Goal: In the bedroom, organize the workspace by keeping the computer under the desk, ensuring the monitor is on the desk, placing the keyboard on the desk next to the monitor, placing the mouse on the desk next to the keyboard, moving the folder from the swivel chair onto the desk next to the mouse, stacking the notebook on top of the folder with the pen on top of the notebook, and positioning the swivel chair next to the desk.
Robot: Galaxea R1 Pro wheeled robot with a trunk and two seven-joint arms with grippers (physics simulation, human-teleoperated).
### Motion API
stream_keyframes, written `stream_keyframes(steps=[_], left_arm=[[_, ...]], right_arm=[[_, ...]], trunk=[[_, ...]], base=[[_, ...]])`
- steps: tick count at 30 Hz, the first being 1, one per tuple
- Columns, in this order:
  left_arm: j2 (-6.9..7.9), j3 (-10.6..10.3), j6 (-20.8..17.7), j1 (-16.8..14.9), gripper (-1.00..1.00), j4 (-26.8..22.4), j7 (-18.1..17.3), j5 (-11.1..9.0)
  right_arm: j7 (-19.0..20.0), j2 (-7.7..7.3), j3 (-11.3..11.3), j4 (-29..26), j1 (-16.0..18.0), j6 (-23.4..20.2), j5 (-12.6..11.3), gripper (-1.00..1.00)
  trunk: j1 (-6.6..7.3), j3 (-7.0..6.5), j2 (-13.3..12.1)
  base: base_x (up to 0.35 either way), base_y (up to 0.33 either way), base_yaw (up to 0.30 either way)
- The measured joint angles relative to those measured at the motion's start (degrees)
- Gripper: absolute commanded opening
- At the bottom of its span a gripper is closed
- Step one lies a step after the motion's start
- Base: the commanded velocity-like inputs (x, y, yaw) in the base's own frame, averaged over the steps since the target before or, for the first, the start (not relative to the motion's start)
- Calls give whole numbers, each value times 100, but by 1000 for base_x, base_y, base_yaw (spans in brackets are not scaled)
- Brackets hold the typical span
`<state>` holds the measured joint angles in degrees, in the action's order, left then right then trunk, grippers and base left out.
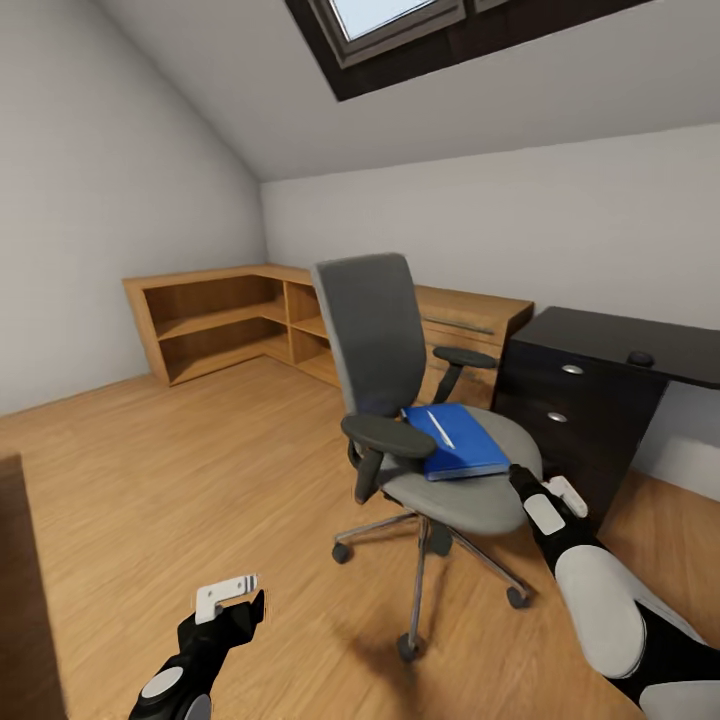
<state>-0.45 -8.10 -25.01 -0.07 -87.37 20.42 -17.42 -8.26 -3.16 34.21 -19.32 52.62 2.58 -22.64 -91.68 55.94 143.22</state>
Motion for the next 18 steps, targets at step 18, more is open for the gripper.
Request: stream_keyframes(steps=[18], left_arm=[[0,-27,-5,-1,100,70,0,0]], right_arm=[[2,-9,5,1,-1,-3,-10,100]], trunk=[[0,-26,0]], base=[[0,0,183]])
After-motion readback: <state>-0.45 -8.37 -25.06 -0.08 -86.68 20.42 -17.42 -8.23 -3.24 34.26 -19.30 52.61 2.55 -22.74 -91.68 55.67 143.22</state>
